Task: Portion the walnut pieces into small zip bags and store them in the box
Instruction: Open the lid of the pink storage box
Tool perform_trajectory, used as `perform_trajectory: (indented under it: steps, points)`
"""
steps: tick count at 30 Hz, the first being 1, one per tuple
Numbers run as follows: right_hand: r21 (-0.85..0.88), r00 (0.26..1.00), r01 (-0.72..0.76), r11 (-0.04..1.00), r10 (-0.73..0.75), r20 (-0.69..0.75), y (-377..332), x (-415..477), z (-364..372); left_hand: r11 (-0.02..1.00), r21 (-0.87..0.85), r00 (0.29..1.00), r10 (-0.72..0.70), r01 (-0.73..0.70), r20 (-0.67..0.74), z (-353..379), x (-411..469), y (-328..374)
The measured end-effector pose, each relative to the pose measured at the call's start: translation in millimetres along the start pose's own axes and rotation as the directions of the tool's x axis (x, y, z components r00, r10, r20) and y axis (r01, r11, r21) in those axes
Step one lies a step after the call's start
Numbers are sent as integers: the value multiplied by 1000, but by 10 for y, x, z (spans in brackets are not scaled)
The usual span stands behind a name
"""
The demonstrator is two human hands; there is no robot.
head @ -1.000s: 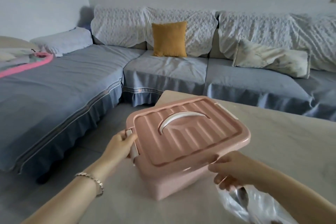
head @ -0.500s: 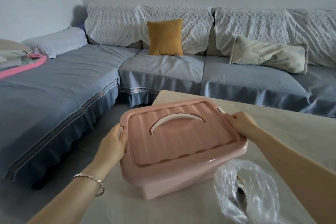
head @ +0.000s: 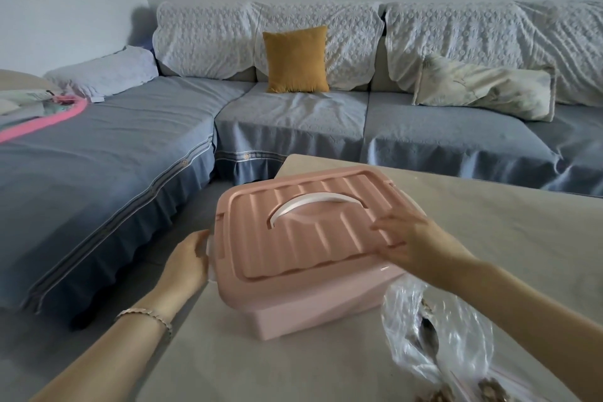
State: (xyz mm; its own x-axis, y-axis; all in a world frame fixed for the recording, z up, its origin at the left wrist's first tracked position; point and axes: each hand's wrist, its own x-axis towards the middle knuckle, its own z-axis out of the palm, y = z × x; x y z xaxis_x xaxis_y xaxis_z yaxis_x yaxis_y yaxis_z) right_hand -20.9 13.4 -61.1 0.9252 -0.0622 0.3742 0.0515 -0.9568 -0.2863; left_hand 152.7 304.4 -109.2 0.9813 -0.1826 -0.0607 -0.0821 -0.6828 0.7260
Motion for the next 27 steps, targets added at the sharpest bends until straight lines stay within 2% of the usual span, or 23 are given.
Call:
perform_trajectory:
  steps: [1, 3, 5, 8, 11, 13, 15, 17, 18, 20, 21, 25, 27]
  points:
    - [-32, 996, 71, 997, -69, 62, -89, -37, 27, 999, -7, 998, 43, -43, -53, 1, -47, -17]
    - [-41, 982, 91, 995, -82, 173, -236, -48, 62, 991, -54, 984, 112, -120, -142, -15, -138, 27]
    - [-124, 967, 117, 985, -84, 241, -340, -15, 118, 983, -108, 985, 134, -146, -110, -5, -208, 111]
    - [-197, 959, 201, 960, -152, 238, -412, -14, 207, 960, -279, 1000, -7, 2, -14, -1, -253, 186]
    - [-180, 960, 177, 968, -128, 251, -459, 17, 195, 805, -562, 982, -159, 188, 101, -66, -243, 232]
    - [-199, 955, 121, 973, -59, 291, -455, 80, 116, 726, -646, 971, -174, 238, 163, -86, -286, 308]
    - [-172, 958, 70, 983, -18, 286, -405, 154, 6, 710, -658, 967, -174, 253, 184, -87, -322, 359]
    - [-120, 965, 40, 992, -7, 261, -359, 235, -130, 731, -638, 970, -168, 243, 177, -61, -333, 353]
    - [-98, 971, 21, 995, 3, 237, -334, 272, -197, 784, -581, 976, -163, 218, 146, -42, -324, 336]
    - [-65, 986, -33, 997, 43, 159, -287, 336, -337, 922, -357, 988, -128, 149, 82, 4, -289, 303]
    - [-60, 992, -48, 997, 55, 116, -255, 354, -396, 959, -256, 991, -112, 126, 67, 26, -274, 299]
    - [-105, 998, -61, 993, 60, -11, -62, 328, -534, 988, -40, 989, -150, 150, 13, 101, -255, 319]
    - [-130, 994, -106, 986, 101, -46, 51, 232, -548, 985, -14, 983, -173, 172, -57, 144, -287, 290]
